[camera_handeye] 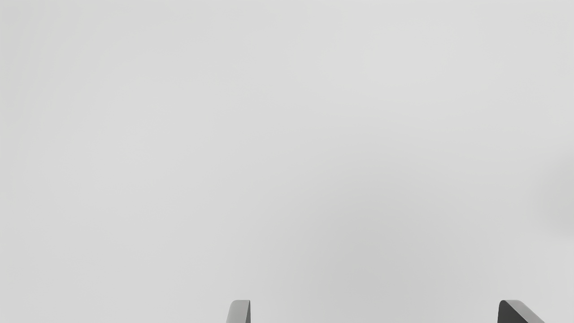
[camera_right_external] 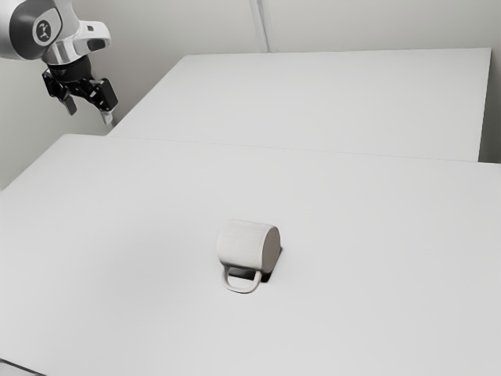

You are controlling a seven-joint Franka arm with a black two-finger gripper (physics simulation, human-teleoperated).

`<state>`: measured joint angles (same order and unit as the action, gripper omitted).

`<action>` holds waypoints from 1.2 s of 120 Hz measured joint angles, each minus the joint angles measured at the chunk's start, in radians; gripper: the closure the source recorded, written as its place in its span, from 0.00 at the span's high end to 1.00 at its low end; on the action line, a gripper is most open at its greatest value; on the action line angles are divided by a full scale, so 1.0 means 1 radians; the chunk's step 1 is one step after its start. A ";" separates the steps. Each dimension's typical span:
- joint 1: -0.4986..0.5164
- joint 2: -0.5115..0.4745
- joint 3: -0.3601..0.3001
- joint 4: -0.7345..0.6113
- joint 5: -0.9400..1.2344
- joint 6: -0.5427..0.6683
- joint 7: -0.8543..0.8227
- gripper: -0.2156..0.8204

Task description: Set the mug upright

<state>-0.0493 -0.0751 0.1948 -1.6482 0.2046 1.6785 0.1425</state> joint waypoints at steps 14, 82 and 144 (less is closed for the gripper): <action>0.003 0.000 0.000 -0.001 -0.006 0.003 -0.003 0.79; 0.139 0.067 0.000 -0.192 -0.419 0.002 -0.016 0.79; 0.107 0.316 -0.009 -0.304 -0.866 0.113 -0.030 0.79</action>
<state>0.0577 0.2411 0.1854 -1.9518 -0.6610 1.7912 0.1127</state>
